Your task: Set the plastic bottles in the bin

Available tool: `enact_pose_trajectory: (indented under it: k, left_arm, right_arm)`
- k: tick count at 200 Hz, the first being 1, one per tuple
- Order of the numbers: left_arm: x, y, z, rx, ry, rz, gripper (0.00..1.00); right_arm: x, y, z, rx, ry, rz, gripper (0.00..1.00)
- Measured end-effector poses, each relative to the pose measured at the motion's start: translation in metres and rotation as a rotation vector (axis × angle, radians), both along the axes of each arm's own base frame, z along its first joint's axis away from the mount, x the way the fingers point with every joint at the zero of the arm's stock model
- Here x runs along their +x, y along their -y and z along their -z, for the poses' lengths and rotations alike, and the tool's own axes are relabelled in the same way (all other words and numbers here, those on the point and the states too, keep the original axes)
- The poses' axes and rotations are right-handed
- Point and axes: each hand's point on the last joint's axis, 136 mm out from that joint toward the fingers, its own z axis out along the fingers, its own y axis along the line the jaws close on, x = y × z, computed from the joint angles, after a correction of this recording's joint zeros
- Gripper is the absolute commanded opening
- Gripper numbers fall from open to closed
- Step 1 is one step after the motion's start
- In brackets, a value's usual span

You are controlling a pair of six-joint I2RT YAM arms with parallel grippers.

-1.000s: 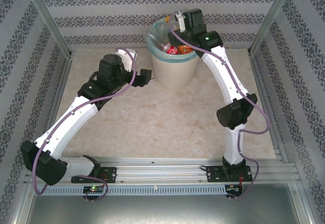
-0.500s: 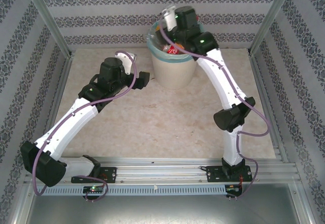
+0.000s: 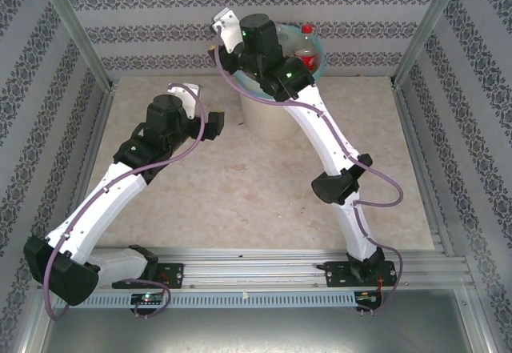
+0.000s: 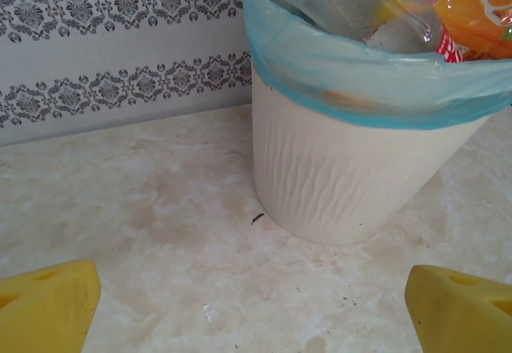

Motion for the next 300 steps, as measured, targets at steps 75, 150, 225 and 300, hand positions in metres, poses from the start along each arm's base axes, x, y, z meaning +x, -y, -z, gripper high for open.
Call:
enact_pose_trajectory:
  k: [75,150,225,300]
  left_arm:
    - [0.003,-0.007,0.002,0.001,-0.003,-0.020,0.98]
    - [0.004,-0.009,0.002,0.001,-0.003,-0.025,0.99]
    - [0.005,-0.011,0.003,0.000,-0.009,-0.027,0.99]
    - [0.005,-0.010,0.005,0.001,-0.012,-0.026,0.99]
  right_arm:
    - [0.024,0.017,0.051,-0.111,-0.085,0.071,0.27]
    - [0.008,0.046,0.052,-0.119,-0.171,0.117,0.23]
    - [0.006,0.073,0.060,-0.035,-0.247,0.176,0.22]
    - [0.006,0.070,0.065,0.039,-0.256,0.166,0.25]
